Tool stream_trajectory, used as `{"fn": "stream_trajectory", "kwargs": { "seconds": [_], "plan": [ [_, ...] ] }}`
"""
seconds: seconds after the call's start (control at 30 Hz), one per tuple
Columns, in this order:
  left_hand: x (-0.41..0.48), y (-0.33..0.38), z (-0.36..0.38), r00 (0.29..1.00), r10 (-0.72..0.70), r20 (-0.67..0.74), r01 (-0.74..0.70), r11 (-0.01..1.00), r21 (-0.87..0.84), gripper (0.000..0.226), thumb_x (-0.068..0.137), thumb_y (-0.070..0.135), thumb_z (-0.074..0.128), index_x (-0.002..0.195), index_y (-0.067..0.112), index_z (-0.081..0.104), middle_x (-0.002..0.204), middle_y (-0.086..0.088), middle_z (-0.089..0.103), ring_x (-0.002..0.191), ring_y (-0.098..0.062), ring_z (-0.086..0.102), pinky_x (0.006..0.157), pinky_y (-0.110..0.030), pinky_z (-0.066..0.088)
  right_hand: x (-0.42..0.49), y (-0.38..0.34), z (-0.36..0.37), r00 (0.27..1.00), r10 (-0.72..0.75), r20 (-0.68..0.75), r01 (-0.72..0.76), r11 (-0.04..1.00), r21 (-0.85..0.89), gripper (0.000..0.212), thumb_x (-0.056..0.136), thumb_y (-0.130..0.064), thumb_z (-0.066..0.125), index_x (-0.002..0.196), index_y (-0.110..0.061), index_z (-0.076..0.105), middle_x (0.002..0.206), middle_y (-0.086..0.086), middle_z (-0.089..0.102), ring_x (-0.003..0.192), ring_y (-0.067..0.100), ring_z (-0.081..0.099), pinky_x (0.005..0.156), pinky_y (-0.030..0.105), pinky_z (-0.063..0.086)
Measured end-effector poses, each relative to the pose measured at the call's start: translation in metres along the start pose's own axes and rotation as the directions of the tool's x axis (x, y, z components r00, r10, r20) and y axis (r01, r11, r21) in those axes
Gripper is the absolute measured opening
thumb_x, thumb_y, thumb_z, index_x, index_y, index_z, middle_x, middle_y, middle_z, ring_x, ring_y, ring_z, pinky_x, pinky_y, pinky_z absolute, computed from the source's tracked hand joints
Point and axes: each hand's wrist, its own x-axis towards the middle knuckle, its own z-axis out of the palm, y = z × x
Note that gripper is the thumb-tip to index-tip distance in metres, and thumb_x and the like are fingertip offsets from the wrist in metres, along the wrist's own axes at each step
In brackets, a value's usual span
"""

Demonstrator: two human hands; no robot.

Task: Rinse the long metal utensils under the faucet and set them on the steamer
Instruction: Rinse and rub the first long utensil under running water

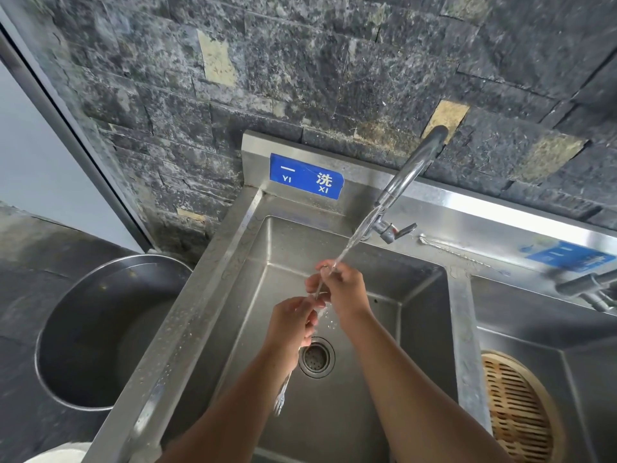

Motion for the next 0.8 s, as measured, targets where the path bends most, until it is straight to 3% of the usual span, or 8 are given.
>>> {"fn": "stream_trajectory", "kwargs": {
  "seconds": [0.23, 0.33, 0.4, 0.47, 0.6, 0.73, 0.8],
  "plan": [
    [0.003, 0.005, -0.005, 0.999, 0.049, -0.008, -0.048, 0.998, 0.048, 0.024, 0.088, 0.01, 0.062, 0.066, 0.016, 0.07, 0.057, -0.003, 0.053, 0.042, -0.014, 0.04, 0.04, -0.021, 0.028, 0.0, 0.0, 0.003, 1.0, 0.021, -0.015, -0.02, 0.998, 0.051, 0.027, 0.104, -0.014, 0.042, 0.101, -0.011, 0.069, 0.087, 0.012, 0.075, 0.071, 0.02, 0.072, 0.06, 0.035, 0.058],
    [0.004, 0.002, -0.005, 0.998, 0.064, -0.015, -0.063, 0.996, 0.06, 0.013, 0.087, 0.012, 0.066, 0.076, 0.006, 0.069, 0.061, -0.007, 0.056, 0.041, -0.015, 0.043, 0.041, -0.021, 0.029, 0.0, 0.004, -0.001, 1.0, 0.023, -0.003, -0.022, 0.998, 0.057, 0.022, 0.103, -0.018, 0.048, 0.104, -0.015, 0.07, 0.087, 0.008, 0.073, 0.071, 0.017, 0.07, 0.062, 0.032, 0.058],
    [0.005, 0.0, -0.003, 0.997, 0.067, -0.024, -0.065, 0.996, 0.058, 0.012, 0.088, 0.012, 0.067, 0.083, 0.001, 0.067, 0.063, -0.008, 0.056, 0.042, -0.016, 0.043, 0.041, -0.021, 0.029, 0.0, 0.005, -0.002, 1.0, 0.017, 0.012, -0.018, 0.998, 0.061, 0.014, 0.097, -0.013, 0.058, 0.105, -0.016, 0.069, 0.083, 0.007, 0.072, 0.071, 0.017, 0.068, 0.064, 0.033, 0.057],
    [0.004, -0.002, 0.0, 0.997, 0.07, -0.018, -0.069, 0.997, 0.037, 0.009, 0.089, 0.009, 0.065, 0.083, 0.004, 0.068, 0.063, -0.007, 0.057, 0.042, -0.015, 0.043, 0.04, -0.02, 0.028, 0.0, 0.006, -0.002, 0.999, 0.0, 0.039, -0.002, 0.999, 0.044, 0.022, 0.09, -0.005, 0.064, 0.107, -0.019, 0.065, 0.078, 0.007, 0.072, 0.071, 0.018, 0.067, 0.064, 0.032, 0.055],
    [0.003, -0.002, 0.005, 0.996, 0.086, -0.009, -0.085, 0.996, 0.018, 0.015, 0.091, 0.008, 0.063, 0.077, 0.011, 0.067, 0.06, -0.007, 0.058, 0.037, -0.013, 0.04, 0.037, -0.016, 0.024, -0.002, 0.007, -0.004, 0.999, -0.033, 0.035, 0.032, 0.999, 0.012, 0.023, 0.09, 0.002, 0.06, 0.104, -0.016, 0.063, 0.075, 0.006, 0.074, 0.068, 0.017, 0.069, 0.06, 0.028, 0.055],
    [0.003, -0.003, 0.005, 0.996, 0.08, -0.025, -0.079, 0.996, 0.033, 0.011, 0.09, 0.008, 0.065, 0.086, -0.002, 0.065, 0.058, -0.008, 0.056, 0.035, -0.009, 0.034, 0.035, -0.014, 0.021, -0.001, 0.009, -0.005, 1.0, -0.023, -0.012, 0.022, 1.0, -0.012, 0.014, 0.097, -0.005, 0.055, 0.096, -0.015, 0.065, 0.073, 0.006, 0.074, 0.069, 0.021, 0.071, 0.065, 0.036, 0.058],
    [0.002, -0.005, 0.005, 0.997, 0.081, -0.017, -0.08, 0.996, 0.036, 0.011, 0.091, 0.008, 0.064, 0.084, -0.001, 0.065, 0.057, -0.008, 0.055, 0.035, -0.008, 0.033, 0.035, -0.015, 0.02, -0.001, 0.009, -0.004, 0.998, -0.006, -0.062, 0.005, 1.0, -0.015, 0.019, 0.098, -0.007, 0.05, 0.087, -0.012, 0.065, 0.07, 0.007, 0.074, 0.067, 0.025, 0.071, 0.069, 0.045, 0.06]
  ]
}}
